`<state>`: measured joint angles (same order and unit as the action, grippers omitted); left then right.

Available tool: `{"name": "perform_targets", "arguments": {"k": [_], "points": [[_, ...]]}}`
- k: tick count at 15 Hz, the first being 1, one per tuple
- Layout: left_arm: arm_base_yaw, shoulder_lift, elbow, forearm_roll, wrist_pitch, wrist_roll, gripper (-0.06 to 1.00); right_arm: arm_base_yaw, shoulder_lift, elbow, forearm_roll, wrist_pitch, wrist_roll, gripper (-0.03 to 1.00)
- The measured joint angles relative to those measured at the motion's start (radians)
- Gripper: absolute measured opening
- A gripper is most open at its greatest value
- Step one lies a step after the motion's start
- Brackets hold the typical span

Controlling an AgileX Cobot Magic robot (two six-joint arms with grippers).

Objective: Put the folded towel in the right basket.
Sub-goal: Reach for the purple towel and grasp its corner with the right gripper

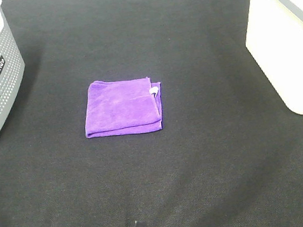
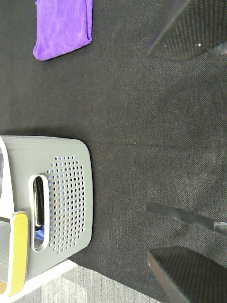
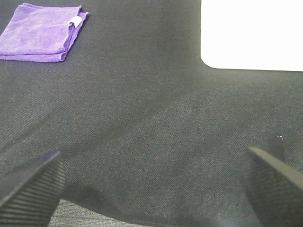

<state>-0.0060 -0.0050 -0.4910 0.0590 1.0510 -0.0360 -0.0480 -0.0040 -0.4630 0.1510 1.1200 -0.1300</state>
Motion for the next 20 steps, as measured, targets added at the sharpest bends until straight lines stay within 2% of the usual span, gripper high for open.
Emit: {"name": "perform_targets", "arguments": {"k": [20], "points": [[0.000, 0.000, 0.000, 0.000, 0.000, 0.000, 0.99, 0.000, 0.000, 0.002, 0.000, -0.006, 0.000, 0.98]]}}
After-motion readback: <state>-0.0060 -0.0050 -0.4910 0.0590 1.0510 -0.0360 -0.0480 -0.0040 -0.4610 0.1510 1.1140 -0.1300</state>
